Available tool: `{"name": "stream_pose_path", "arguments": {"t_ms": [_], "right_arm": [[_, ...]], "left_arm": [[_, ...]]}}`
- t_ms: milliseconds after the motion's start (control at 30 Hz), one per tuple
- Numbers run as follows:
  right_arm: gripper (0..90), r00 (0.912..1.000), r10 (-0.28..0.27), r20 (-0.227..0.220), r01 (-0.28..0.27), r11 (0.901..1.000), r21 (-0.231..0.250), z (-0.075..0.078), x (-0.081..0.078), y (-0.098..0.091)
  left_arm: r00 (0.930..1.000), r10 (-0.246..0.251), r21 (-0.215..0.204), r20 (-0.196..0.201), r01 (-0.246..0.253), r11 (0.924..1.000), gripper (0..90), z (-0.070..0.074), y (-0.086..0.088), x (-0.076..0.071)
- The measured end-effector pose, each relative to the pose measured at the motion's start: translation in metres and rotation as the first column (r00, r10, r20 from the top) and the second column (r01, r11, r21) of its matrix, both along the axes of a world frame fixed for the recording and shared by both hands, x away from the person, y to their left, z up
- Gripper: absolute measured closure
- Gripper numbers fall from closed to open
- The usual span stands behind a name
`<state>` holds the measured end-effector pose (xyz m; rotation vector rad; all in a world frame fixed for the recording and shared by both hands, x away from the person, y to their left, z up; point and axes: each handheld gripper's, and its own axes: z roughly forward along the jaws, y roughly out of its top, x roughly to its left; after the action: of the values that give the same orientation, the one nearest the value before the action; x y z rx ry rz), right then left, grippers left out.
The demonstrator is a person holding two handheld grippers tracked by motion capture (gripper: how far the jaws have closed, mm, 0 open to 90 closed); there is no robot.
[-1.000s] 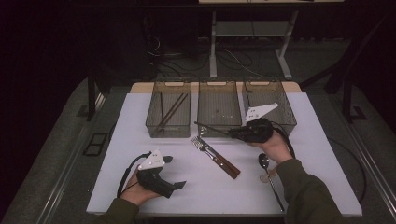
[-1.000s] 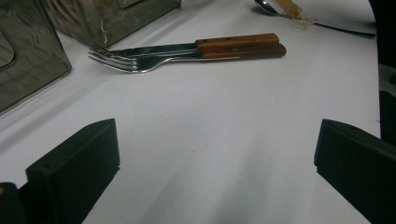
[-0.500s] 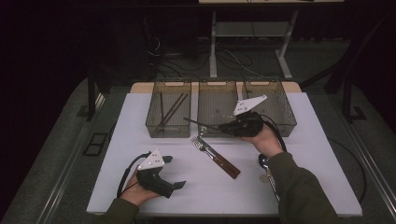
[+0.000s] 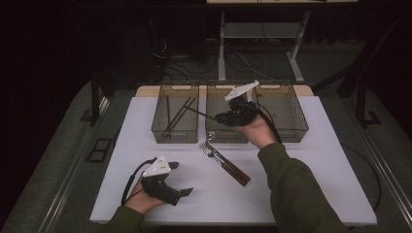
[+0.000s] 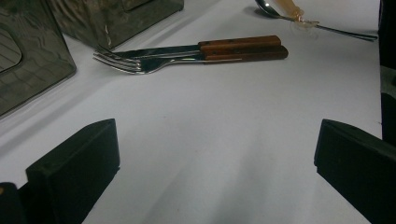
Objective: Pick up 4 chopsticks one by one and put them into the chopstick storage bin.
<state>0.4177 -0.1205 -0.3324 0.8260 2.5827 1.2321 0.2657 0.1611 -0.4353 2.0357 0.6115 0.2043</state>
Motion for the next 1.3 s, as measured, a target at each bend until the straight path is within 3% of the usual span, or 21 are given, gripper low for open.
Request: {"name": "stream_pose_path", "arguments": {"t_ms": [300, 500, 700, 833, 933, 1133, 1300], "right_arm": [[85.7, 0.9932, -0.114, -0.024, 0.114, 0.9934, -0.016, 0.01, 0.025, 0.04], [85.8, 0.9867, -0.16, -0.029, 0.159, 0.9869, -0.026, 0.01, 0.044, 0.065], [85.7, 0.9761, -0.215, -0.03, 0.214, 0.9763, -0.032, 0.002, 0.063, 0.087], [85.7, 0.9693, -0.239, -0.056, 0.238, 0.9706, -0.038, -0.006, 0.074, 0.101], [85.7, 0.9679, -0.244, -0.06, 0.241, 0.969, -0.054, -0.012, 0.082, 0.113], [85.6, 0.961, -0.264, -0.084, 0.257, 0.9629, -0.082, -0.022, 0.093, 0.133], [85.5, 0.9499, -0.295, -0.105, 0.287, 0.9544, -0.081, -0.03, 0.096, 0.143]], "left_arm": [[1.0, -0.002, 0.004, -0.001, 0.002, 1.0, 0.0, 0.001, 0.001, 0.001], [0.9999, -0.009, -0.002, 0.005, 0.009, 1.0, 0.0, 0.001, 0.0, 0.001], [0.9999, -0.008, -0.001, 0.007, 0.008, 1.0, 0.0, 0.001, 0.001, 0.002], [1.0, -0.006, -0.005, 0.004, 0.006, 1.0, 0.0, 0.001, 0.001, 0.001], [1.0, -0.008, -0.006, 0.003, 0.008, 1.0, 0.0, 0.002, 0.001, 0.001], [0.9999, -0.014, -0.004, 0.0, 0.014, 0.9999, 0.0, 0.001, 0.0, 0.001], [0.9998, -0.02, -0.002, 0.004, 0.02, 0.9998, 0.0, 0.001, 0.0, 0.002]]}}
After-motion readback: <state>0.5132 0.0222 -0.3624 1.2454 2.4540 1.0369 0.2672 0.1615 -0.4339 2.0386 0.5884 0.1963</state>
